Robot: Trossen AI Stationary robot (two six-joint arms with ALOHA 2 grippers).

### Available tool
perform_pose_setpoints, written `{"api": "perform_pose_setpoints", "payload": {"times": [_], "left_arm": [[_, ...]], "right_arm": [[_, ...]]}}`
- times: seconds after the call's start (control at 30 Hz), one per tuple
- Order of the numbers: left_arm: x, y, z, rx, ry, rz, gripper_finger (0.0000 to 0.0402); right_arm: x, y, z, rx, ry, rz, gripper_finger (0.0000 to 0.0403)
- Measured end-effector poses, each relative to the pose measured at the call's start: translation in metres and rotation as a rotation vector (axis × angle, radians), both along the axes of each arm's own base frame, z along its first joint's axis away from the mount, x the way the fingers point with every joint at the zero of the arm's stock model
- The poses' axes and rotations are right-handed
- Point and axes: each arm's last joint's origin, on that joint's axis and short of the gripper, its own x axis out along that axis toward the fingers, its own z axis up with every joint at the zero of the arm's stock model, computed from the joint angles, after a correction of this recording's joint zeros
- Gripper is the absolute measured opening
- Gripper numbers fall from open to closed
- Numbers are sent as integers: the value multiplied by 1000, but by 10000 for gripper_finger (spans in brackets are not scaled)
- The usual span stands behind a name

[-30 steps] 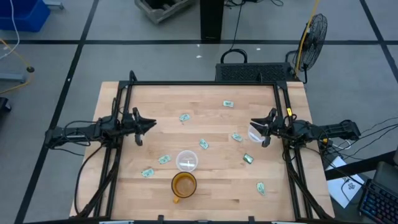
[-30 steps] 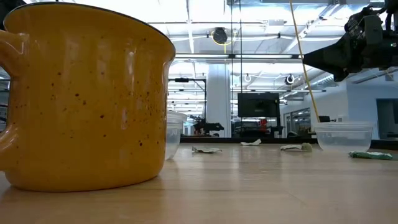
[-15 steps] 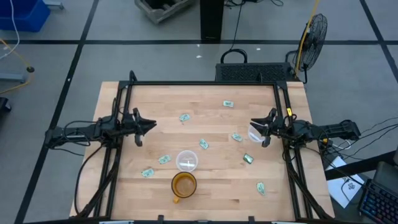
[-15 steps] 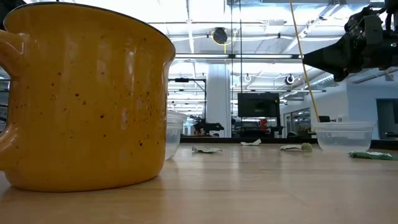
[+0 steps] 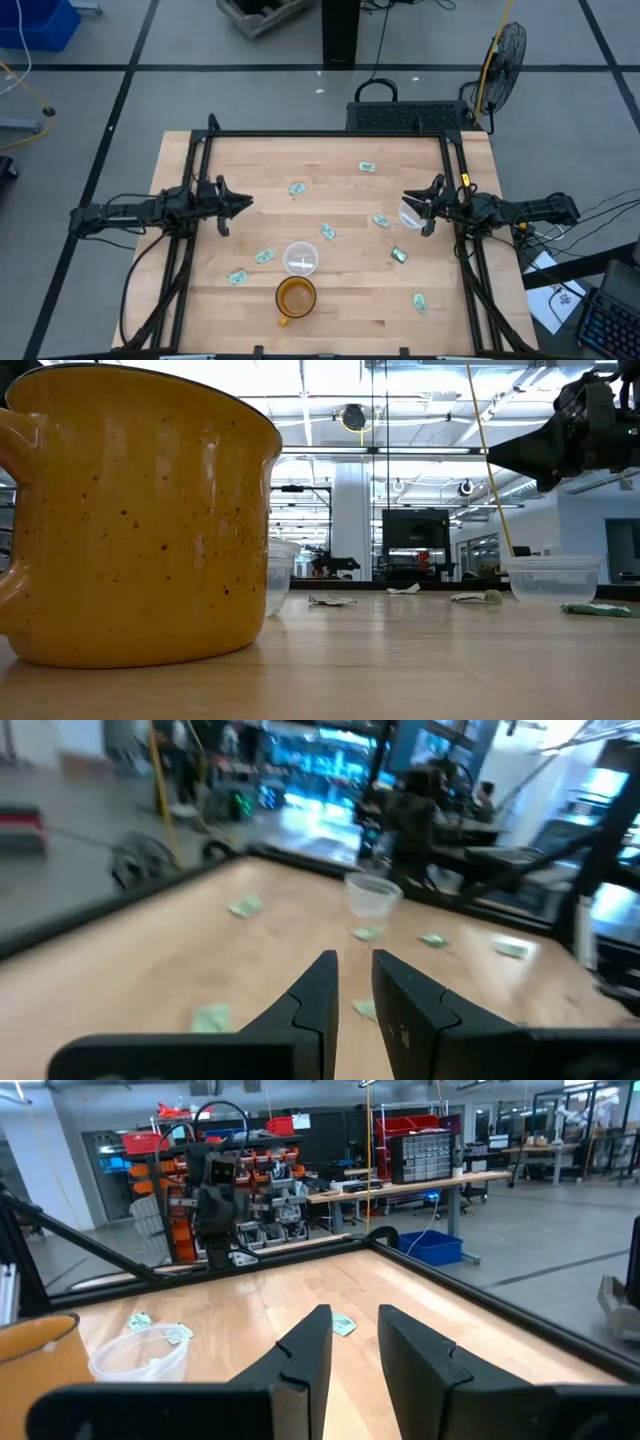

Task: Pick and place items into bin
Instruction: Put the stevia packet into the right transparent bin

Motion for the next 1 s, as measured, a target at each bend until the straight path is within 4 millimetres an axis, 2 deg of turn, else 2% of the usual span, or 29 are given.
{"api": "perform_pose_setpoints", "payload": {"times": [0.13, 0.37, 0.67, 0.9, 1.0], "left_arm": [[3, -2, -6, -72, 57, -54, 69], [8, -1, -13, -159, 126, -16, 69], [10, 3, -10, -179, 77, 95, 69], [10, 5, -9, -184, 60, 136, 69], [11, 8, -11, -203, 71, 172, 69]], "right_arm": [[0, 0, 0, 15, -5, 0, 77], [0, 0, 0, 13, -4, 0, 77], [0, 0, 1, -32, 1, -8, 77], [-3, -4, 12, -40, -103, -142, 77], [-3, -4, 12, -51, -94, -142, 77]]}}
